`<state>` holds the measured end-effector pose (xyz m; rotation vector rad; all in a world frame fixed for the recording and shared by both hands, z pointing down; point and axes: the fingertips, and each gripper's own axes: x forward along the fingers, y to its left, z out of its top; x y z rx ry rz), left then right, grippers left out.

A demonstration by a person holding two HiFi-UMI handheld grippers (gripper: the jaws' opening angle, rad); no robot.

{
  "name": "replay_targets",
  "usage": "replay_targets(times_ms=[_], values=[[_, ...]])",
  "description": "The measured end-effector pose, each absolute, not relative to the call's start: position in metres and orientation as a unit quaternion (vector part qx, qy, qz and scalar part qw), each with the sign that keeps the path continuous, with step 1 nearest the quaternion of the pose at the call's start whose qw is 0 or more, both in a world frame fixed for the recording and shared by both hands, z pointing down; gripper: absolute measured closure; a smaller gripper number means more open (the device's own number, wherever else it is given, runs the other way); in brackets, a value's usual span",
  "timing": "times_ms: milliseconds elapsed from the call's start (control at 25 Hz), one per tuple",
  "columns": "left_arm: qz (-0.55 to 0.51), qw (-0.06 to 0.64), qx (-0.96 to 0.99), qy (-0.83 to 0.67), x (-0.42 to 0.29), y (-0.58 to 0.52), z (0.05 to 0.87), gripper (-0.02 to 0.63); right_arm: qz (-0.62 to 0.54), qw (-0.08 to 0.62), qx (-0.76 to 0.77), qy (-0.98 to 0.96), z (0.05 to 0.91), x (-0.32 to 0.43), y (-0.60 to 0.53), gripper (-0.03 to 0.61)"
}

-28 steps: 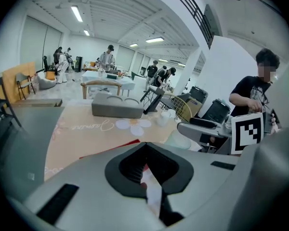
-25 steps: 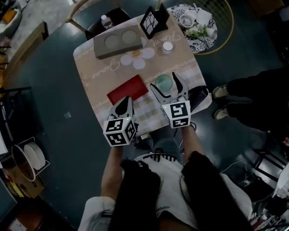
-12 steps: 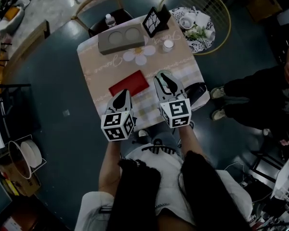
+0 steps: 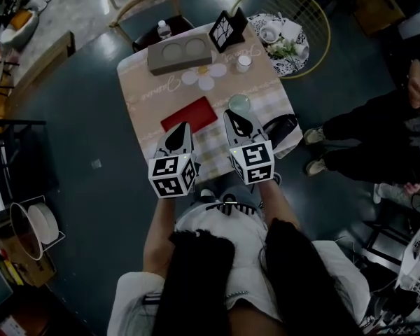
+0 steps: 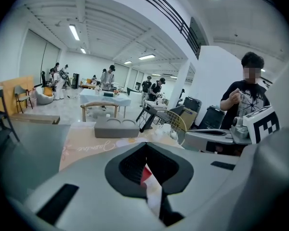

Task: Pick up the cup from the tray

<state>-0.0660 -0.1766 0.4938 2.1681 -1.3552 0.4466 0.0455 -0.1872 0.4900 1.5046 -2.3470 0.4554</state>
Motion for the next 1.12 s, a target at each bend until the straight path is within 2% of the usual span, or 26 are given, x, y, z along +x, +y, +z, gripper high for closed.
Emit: replay_targets(times_ms=[1120], values=[[0.171, 0.256, 0.793, -0.526, -0.088, -0.142, 0.485, 0.606, 0.153, 0.176, 0.527, -0.817, 0.49, 0.038, -0.152, 0.574]])
